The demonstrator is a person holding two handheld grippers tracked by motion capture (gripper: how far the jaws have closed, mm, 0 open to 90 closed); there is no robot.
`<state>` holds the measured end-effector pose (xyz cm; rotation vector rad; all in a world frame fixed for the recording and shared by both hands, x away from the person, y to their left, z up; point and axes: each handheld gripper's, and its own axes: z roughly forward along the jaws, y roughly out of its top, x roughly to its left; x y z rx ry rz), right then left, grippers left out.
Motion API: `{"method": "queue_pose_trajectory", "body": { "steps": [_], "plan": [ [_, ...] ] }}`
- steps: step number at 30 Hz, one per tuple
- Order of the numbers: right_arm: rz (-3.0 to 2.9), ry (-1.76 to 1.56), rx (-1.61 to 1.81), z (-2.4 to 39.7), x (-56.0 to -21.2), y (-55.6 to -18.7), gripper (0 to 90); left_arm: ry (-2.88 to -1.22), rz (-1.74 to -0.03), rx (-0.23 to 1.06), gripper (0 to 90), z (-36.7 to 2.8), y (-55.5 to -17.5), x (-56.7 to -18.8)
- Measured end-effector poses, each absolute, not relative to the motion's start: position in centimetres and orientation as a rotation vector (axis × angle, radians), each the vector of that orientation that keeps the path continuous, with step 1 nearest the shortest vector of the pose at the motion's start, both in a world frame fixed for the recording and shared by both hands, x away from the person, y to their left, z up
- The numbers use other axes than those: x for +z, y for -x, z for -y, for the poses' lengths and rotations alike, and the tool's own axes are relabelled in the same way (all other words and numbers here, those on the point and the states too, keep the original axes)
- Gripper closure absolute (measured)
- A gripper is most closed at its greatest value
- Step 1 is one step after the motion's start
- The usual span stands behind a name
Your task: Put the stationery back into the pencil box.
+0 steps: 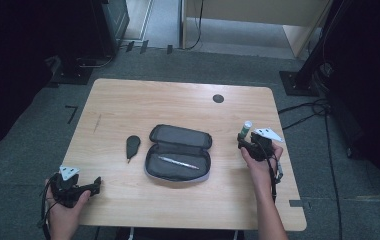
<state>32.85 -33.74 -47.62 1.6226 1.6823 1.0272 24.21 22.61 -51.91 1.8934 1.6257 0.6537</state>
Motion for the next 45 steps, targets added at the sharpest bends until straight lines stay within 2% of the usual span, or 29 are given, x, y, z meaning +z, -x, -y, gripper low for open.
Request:
{"method": "queue_pose_trajectory", "body": {
  "steps": [16, 30, 34, 45],
  "plan": [
    [-1.666, -1.656, 0.973, 34.0, -47.4, -35.4, 48.3, -1.894, -1.625, 0.656, 0.0, -22.6, -24.2, -51.9],
    [-1.635, -1.639, 0.924, 33.6, -47.5, -36.6, 58.6, -1.895, -1.625, 0.655, 0.0, -22.6, -24.2, -51.9],
    [-1.645, -1.631, 0.923, 33.7, -47.5, -36.7, 65.8, -1.894, -1.625, 0.655, 0.0, -22.6, -24.2, -51.9],
    [-1.689, -1.589, 0.95, 33.3, -46.8, -35.5, 66.2, -1.894, -1.625, 0.655, 0.0, -22.6, -24.2, -51.9]
  ]
}}
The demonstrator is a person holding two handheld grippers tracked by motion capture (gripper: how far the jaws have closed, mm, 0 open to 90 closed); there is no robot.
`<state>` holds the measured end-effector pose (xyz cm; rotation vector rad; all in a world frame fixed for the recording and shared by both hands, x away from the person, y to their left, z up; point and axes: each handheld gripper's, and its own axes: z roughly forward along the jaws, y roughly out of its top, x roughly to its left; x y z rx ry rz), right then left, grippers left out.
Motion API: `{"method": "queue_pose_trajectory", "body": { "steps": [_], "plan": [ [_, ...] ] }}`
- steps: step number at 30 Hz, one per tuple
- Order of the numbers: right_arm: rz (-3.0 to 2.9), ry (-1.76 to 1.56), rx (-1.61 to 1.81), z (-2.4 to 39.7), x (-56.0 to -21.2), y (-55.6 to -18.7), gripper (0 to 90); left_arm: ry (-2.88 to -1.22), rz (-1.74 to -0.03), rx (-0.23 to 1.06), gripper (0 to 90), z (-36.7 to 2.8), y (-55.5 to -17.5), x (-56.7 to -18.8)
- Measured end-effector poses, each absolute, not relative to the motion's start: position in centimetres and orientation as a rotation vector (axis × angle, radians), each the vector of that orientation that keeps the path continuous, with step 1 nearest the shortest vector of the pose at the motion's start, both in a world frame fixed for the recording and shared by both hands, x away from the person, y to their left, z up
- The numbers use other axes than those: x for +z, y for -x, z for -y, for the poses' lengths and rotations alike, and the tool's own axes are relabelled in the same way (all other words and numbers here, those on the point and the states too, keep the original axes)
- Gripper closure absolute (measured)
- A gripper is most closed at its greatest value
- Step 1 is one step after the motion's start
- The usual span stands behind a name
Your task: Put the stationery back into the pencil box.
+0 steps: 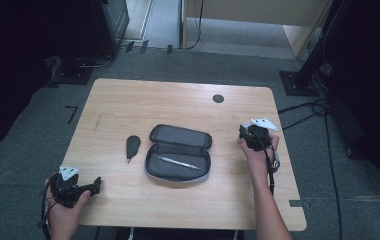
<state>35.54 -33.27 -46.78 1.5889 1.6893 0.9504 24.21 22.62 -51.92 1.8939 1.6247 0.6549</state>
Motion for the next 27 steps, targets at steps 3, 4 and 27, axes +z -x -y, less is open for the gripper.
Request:
{"method": "queue_pose_trajectory", "body": {
  "steps": [3, 4, 27],
  "plan": [
    [-1.693, -1.577, 0.974, 33.0, -46.5, -34.9, 66.3, -1.895, -1.626, 0.654, 0.0, -22.6, -24.2, -51.9],
    [-1.695, -1.577, 0.977, 32.9, -46.5, -34.7, 66.3, -1.895, -1.625, 0.654, 0.0, -22.6, -24.2, -51.9],
    [-1.76, -1.461, 1.057, 30.0, -44.5, -31.0, 66.3, -1.894, -1.626, 0.654, 0.0, -22.6, -24.2, -51.9]
  ]
}}
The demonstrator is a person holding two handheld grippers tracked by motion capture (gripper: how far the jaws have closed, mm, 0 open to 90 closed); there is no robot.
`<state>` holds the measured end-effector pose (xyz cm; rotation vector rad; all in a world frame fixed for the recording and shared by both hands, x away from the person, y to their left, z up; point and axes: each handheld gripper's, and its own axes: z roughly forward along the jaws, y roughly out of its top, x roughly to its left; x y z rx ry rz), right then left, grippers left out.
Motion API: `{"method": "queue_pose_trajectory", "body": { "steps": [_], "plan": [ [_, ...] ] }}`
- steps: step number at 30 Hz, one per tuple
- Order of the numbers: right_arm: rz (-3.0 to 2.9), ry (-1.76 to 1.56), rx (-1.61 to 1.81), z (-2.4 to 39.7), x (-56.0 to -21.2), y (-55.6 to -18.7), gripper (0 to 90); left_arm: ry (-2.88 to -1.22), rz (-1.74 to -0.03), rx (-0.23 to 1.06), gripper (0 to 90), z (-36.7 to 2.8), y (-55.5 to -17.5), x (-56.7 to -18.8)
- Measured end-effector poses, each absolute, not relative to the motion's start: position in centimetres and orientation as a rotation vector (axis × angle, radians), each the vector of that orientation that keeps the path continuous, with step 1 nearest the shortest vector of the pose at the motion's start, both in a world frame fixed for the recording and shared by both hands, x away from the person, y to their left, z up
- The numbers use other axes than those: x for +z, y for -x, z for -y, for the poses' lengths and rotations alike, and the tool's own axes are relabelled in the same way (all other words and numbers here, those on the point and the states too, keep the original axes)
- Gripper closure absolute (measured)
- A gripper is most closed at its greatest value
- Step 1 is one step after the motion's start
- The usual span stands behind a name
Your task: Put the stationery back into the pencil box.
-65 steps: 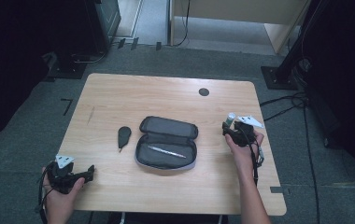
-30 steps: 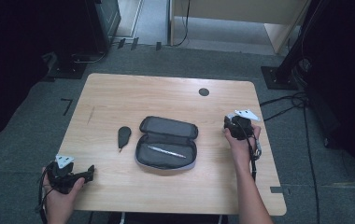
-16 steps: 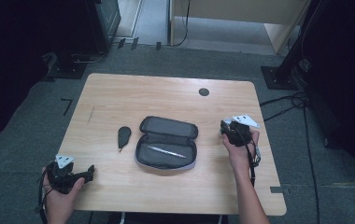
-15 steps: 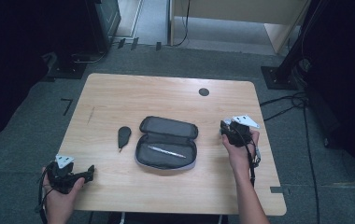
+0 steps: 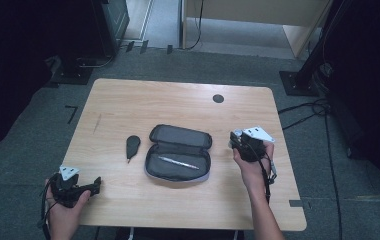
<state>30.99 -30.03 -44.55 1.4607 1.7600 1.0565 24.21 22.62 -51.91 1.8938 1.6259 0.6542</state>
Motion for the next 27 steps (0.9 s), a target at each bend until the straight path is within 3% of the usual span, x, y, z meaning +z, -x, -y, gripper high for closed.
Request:
{"method": "queue_pose_trajectory", "body": {
  "steps": [27],
  "plan": [
    [-1.855, -1.381, 1.152, 27.1, -43.4, -28.6, 66.3, -1.894, -1.626, 0.654, 0.0, -22.6, -24.2, -51.9]
  ]
}}
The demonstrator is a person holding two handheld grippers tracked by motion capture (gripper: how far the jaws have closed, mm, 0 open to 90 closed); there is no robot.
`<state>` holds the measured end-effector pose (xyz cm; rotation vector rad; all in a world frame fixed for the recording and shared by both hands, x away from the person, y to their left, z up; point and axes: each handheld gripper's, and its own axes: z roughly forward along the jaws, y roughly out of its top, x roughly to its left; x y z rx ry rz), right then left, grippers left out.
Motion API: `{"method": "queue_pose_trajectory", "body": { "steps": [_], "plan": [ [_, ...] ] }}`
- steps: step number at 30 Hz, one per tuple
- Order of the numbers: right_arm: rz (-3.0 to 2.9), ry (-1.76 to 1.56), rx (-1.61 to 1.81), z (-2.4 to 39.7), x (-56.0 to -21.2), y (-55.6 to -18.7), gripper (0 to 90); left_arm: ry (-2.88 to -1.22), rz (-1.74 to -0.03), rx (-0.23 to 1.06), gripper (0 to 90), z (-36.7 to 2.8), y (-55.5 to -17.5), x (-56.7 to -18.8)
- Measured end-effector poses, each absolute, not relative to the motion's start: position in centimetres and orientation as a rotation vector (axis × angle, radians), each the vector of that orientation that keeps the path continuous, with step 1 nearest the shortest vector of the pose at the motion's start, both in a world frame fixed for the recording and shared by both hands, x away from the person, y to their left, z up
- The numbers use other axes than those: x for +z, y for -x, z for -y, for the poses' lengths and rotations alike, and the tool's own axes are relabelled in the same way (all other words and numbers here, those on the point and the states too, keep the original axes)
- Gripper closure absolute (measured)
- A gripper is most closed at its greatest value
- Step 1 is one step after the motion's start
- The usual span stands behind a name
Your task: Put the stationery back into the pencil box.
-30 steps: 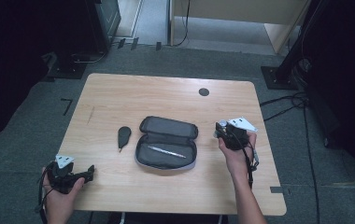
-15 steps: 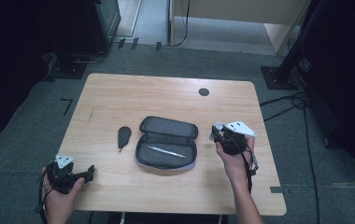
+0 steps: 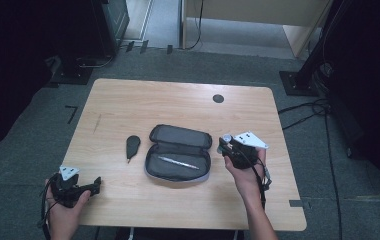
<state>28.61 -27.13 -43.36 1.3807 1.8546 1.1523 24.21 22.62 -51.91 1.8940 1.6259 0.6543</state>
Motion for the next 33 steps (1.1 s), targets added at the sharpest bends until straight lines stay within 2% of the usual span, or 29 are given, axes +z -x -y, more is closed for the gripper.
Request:
{"method": "queue_pose_trajectory", "body": {
  "steps": [33],
  "plan": [
    [-1.941, -1.296, 1.225, 23.1, -42.7, -28.3, 66.3, -1.894, -1.626, 0.654, 0.0, -22.6, -24.2, -51.9]
  ]
}}
